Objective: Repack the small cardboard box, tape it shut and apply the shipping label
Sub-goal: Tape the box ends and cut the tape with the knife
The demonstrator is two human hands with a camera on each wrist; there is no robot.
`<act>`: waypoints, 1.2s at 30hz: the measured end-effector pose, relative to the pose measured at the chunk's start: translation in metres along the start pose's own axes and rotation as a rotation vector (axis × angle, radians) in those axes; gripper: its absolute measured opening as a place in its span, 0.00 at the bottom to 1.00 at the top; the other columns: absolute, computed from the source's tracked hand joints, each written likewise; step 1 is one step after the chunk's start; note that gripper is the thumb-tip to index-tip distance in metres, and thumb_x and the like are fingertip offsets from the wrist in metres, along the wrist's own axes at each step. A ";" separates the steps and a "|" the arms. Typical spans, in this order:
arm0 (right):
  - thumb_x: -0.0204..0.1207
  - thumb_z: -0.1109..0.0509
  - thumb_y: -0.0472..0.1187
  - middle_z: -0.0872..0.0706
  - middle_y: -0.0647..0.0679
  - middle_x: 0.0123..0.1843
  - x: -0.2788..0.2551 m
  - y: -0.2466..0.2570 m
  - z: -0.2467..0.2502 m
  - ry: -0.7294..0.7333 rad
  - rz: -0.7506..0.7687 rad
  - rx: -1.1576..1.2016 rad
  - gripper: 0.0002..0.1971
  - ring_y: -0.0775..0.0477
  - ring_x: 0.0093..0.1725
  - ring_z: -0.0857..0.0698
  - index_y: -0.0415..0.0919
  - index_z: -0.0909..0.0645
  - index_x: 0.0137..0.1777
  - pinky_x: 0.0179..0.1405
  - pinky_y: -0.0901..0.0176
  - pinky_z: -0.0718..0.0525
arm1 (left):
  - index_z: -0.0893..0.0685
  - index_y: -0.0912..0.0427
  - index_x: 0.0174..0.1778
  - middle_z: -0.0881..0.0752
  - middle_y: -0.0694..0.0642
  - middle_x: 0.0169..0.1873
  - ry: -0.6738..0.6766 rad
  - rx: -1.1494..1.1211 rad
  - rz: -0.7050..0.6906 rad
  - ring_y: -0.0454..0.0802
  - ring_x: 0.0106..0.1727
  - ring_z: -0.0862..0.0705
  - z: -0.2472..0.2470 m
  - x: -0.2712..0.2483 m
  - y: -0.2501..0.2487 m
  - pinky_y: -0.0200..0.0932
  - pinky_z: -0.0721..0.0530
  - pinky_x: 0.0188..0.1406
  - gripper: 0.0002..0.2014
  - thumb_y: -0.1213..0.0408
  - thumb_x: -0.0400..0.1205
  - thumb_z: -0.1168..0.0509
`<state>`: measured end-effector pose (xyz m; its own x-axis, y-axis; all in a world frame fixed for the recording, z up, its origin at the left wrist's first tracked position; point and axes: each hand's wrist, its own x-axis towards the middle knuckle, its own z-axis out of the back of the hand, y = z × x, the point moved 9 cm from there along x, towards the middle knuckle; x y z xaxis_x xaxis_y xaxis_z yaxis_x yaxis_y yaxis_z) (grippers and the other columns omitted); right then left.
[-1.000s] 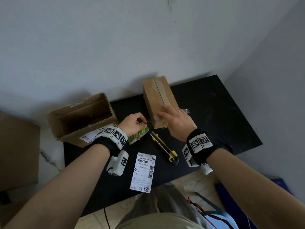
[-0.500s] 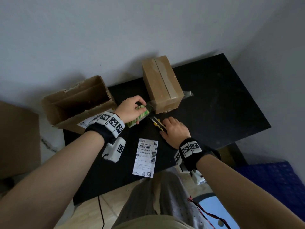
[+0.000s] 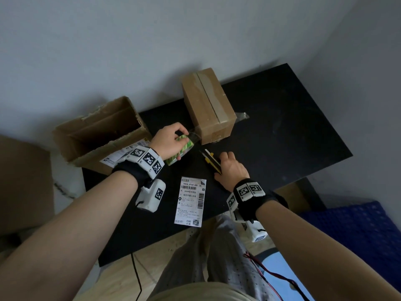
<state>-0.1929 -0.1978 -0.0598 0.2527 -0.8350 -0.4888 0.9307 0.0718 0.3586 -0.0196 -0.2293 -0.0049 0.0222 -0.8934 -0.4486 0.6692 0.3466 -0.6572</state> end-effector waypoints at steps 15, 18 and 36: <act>0.78 0.36 0.39 0.14 0.42 0.52 -0.046 0.040 0.078 -0.291 0.146 0.170 0.18 0.38 0.50 0.15 0.43 0.28 0.68 0.50 0.47 0.16 | 0.20 0.53 0.51 0.15 0.52 0.43 -0.216 0.183 0.003 0.40 0.28 0.19 0.021 -0.010 -0.018 0.32 0.27 0.23 0.05 0.60 0.84 0.40; 0.79 0.37 0.40 0.14 0.42 0.50 -0.044 0.051 0.079 -0.294 0.151 0.032 0.16 0.35 0.48 0.15 0.42 0.27 0.66 0.47 0.49 0.19 | 0.19 0.53 0.49 0.16 0.51 0.42 -0.229 0.182 -0.005 0.42 0.32 0.18 0.021 -0.009 -0.020 0.36 0.21 0.27 0.06 0.60 0.84 0.40; 0.79 0.40 0.30 0.17 0.40 0.58 -0.049 0.077 0.061 -0.189 0.216 -0.363 0.22 0.36 0.53 0.15 0.31 0.36 0.73 0.43 0.52 0.23 | 0.17 0.53 0.42 0.15 0.51 0.40 -0.275 0.214 -0.068 0.48 0.41 0.18 0.016 -0.004 -0.028 0.43 0.23 0.39 0.05 0.61 0.81 0.37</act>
<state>-0.1501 -0.1843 0.0404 0.4294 -0.8625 -0.2677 0.9031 0.4131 0.1175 -0.0262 -0.2400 0.0252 0.1523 -0.9659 -0.2093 0.8160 0.2423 -0.5248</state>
